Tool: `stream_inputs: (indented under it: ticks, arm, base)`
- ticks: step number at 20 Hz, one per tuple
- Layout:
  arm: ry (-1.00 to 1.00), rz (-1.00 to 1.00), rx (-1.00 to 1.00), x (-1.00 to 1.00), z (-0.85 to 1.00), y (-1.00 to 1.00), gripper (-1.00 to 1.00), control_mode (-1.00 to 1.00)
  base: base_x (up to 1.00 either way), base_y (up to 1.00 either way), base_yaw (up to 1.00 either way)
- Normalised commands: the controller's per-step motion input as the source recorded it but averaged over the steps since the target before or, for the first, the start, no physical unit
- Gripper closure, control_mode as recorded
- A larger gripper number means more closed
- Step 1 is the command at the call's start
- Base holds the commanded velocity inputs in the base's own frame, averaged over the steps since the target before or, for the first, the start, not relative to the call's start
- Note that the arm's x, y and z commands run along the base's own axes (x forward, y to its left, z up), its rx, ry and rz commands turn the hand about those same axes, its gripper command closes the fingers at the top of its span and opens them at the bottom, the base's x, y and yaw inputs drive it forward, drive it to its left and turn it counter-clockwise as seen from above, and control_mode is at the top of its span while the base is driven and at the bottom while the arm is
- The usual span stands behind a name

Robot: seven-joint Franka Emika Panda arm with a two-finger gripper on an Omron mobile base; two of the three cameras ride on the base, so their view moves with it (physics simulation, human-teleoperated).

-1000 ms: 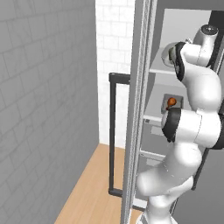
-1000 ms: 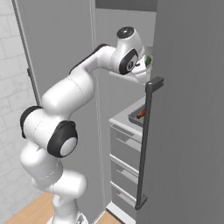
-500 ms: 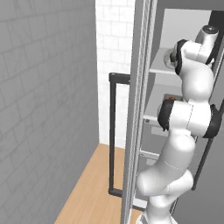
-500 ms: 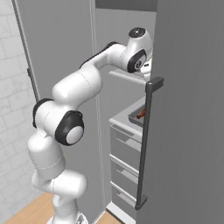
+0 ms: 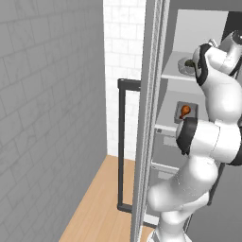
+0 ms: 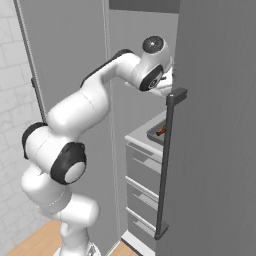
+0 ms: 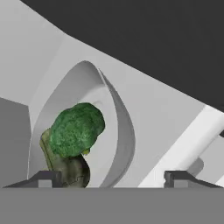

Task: Take the meat container that has the chicken drumstick and place it on the second highest rack of the freezer. Then take the vegetable container that has the broccoli and cucumber and place it on the highest rack of the freezer.

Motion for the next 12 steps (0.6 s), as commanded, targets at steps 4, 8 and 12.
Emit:
stream_inputs:
  ticks: [4, 8, 12]
  arm:
    - [-0.28, -0.01, -0.05, -0.87, 0.28, 0.45, -1.00, -1.00]
    - [-0.15, -0.06, -0.05, -0.96, 0.53, 0.29, -1.00, -1.00]
    - [-0.08, -0.03, -0.04, -0.99, 0.53, 0.20, -1.00, -1.00]
  base:
    - [0.00, 0.00, 0.00]
    - [0.00, 0.00, 0.00]
    - [0.00, 0.00, 0.00]
